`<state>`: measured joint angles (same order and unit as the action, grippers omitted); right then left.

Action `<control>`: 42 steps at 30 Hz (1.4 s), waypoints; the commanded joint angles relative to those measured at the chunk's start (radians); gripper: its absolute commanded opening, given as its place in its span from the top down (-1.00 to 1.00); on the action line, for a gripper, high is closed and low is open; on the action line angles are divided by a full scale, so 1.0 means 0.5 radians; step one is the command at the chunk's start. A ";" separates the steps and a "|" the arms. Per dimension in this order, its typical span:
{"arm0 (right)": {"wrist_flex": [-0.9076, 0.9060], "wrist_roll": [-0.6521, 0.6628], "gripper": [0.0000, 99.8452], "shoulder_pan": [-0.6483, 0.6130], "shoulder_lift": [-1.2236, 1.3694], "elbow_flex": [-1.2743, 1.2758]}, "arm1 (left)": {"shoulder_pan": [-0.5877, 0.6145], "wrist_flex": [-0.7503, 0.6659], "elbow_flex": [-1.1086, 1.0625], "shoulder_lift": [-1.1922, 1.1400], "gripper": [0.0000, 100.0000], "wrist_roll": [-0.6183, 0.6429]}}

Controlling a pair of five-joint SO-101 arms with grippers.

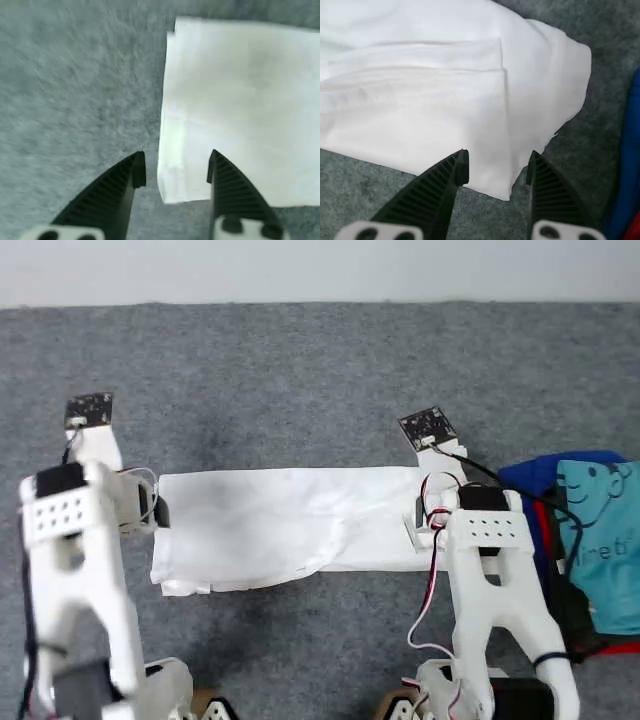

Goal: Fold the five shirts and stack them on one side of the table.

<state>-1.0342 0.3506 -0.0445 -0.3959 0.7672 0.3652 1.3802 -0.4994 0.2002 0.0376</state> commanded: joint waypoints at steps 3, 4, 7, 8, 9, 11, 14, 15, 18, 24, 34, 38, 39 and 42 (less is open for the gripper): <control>0.020 -0.018 0.60 -0.002 -0.069 -0.040 | 0.003 0.003 0.287 -0.494 0.59 0.104; 0.020 -0.018 0.60 -0.002 -0.069 -0.040 | -0.003 0.003 0.305 -0.555 0.59 0.104; 0.020 -0.018 0.60 -0.002 -0.069 -0.040 | -0.046 -0.031 0.330 -0.690 0.59 0.104; 0.020 -0.018 0.60 -0.002 -0.069 -0.040 | -0.068 -0.046 0.330 -0.715 0.59 0.104; 0.020 -0.018 0.60 -0.002 -0.069 -0.040 | -0.095 -0.061 0.330 -0.743 0.59 0.104; 0.020 -0.018 0.60 -0.002 -0.066 -0.040 | -0.129 -0.074 0.336 -0.798 0.59 0.104; 0.017 -0.018 0.60 -0.002 -0.066 -0.040 | -0.107 -0.129 0.336 -0.862 0.59 0.107; 0.017 -0.018 0.60 -0.002 -0.066 -0.040 | -0.095 -0.141 0.336 -0.884 0.59 0.107; 0.017 -0.015 0.60 -0.002 -0.066 -0.040 | -0.071 -0.160 0.333 -0.951 0.59 0.107; 0.017 -0.015 0.60 -0.002 -0.066 -0.040 | -0.077 -0.224 0.327 -1.040 0.59 0.157; 0.014 -0.015 0.60 -0.002 -0.078 -0.037 | -0.163 -0.227 0.404 -1.240 0.97 0.153; -0.014 -0.012 0.60 -0.002 -0.081 -0.037 | -0.150 -0.230 0.404 -1.240 0.97 0.157; -0.029 -0.012 0.60 -0.002 -0.081 -0.037 | -0.147 -0.227 0.404 -1.237 0.97 0.157; -0.038 -0.012 0.60 -0.002 -0.081 -0.037 | -0.138 -0.209 0.404 -1.172 0.98 0.157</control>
<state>-1.0464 0.3506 -0.0445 -0.3974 0.7672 0.2685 1.2820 -0.3015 -0.3751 0.1051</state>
